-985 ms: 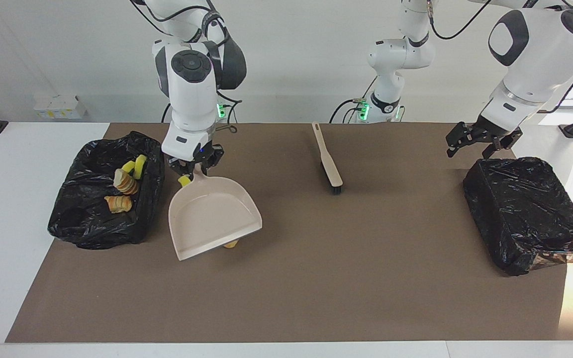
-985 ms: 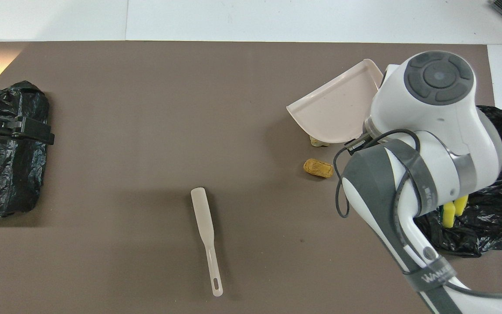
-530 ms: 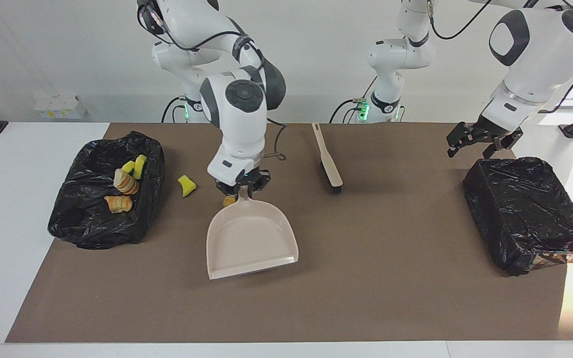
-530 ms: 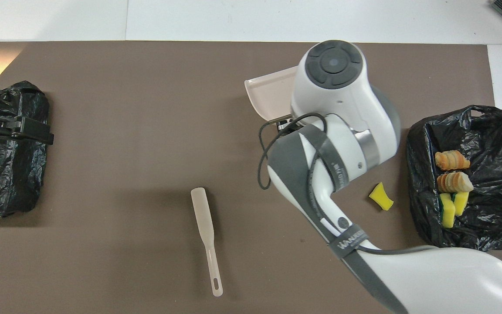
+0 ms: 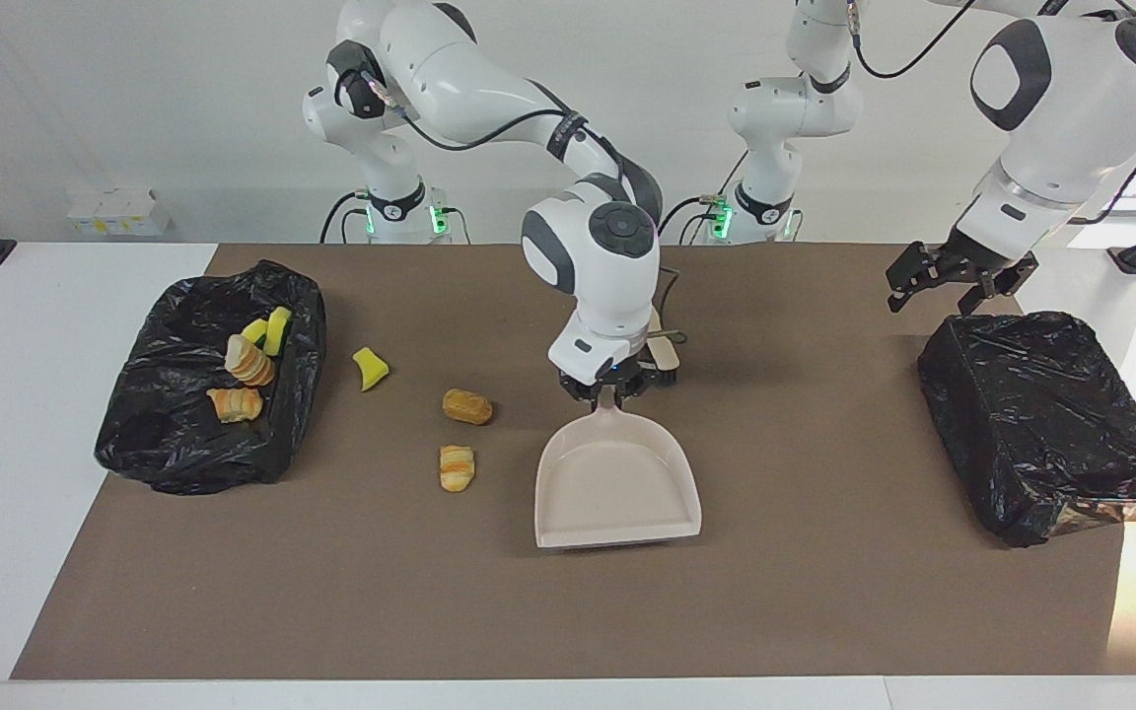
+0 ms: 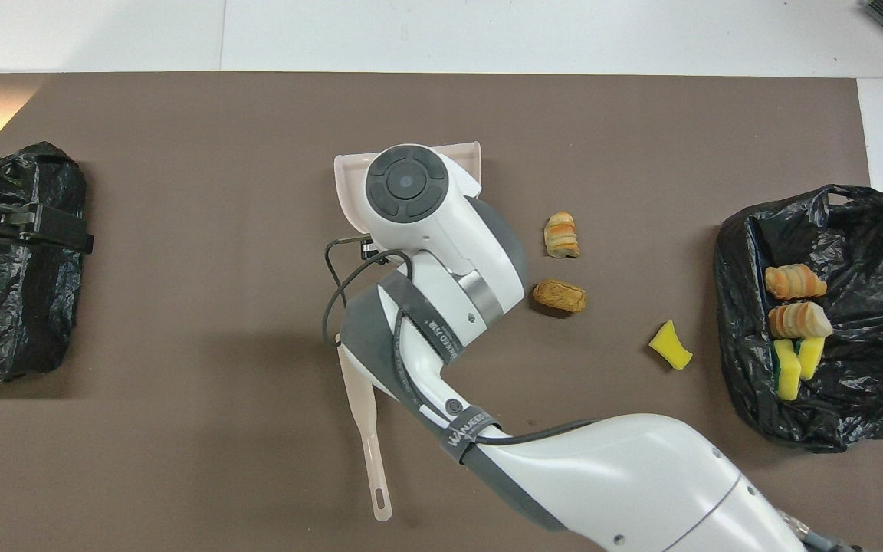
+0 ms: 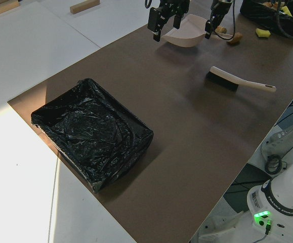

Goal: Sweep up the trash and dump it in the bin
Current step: 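Bring the empty dustpan back to the table center with the right gripper, then release the dustpan and withdraw the right gripper toward the robot, then grasp the dustpan with the left gripper while the right gripper takes the brush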

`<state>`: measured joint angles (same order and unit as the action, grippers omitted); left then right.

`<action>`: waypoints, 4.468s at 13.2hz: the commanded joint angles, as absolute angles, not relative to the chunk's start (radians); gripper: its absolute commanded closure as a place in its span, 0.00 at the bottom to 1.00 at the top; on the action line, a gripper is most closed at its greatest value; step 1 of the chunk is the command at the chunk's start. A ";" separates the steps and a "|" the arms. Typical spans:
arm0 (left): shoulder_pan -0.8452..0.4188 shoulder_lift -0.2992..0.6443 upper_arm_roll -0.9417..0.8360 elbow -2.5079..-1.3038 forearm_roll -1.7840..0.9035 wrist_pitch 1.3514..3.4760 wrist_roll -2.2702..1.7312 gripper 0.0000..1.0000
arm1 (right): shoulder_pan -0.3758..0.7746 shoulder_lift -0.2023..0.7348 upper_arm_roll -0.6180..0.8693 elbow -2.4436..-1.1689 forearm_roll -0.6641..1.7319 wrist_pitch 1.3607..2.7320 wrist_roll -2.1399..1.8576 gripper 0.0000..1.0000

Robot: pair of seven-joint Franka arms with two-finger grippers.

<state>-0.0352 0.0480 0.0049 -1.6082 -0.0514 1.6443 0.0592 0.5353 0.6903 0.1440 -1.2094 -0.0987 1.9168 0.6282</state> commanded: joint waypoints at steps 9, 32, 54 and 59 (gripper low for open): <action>-0.029 0.057 -0.005 -1.588 -0.037 1.640 0.051 0.00 | 0.603 0.830 0.190 -1.094 -0.052 1.968 0.706 1.00; -0.044 0.028 -0.006 -1.644 -0.041 1.683 0.049 0.00 | 0.581 0.628 0.196 -1.228 -0.021 1.996 0.833 0.44; -0.344 0.215 -0.021 -1.859 -0.037 2.092 -0.183 0.00 | 0.710 0.118 0.279 -2.154 0.106 2.289 0.693 0.28; -0.471 0.173 -0.025 -2.031 -0.038 2.226 -0.297 0.00 | 0.710 0.110 0.279 -2.168 0.106 2.289 0.695 0.29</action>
<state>-0.4185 0.2301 -0.0393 -1.9350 -0.0513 2.1592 -0.2474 0.7134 0.1271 0.2801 -2.1417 0.0755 2.2585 0.7243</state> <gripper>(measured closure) 0.000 0.286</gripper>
